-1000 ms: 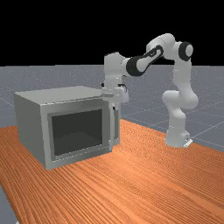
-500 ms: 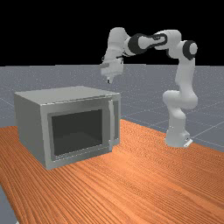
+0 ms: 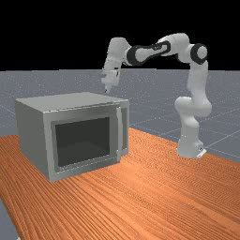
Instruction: Open the microwave
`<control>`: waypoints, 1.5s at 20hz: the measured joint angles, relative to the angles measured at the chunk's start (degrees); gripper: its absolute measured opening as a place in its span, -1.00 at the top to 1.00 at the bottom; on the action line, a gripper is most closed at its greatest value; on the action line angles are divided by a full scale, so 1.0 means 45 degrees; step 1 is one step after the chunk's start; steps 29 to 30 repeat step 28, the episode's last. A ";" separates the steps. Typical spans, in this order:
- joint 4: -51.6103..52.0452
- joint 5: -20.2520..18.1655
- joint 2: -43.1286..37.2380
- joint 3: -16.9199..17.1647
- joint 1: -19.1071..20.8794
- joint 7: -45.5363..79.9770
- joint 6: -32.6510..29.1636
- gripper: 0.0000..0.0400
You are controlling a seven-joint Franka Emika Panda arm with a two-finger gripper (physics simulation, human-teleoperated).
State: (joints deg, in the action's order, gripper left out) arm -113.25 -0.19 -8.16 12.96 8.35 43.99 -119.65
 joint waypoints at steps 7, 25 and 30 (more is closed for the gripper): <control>0.0044 -0.0256 0.2210 0.0004 0.0060 -0.0095 -0.0510 1.00; 0.4221 0.1465 0.5507 -0.4462 -0.0422 0.4564 -0.0324 1.00; 0.6200 0.1934 0.6891 -0.4865 -0.1182 0.5282 0.0426 1.00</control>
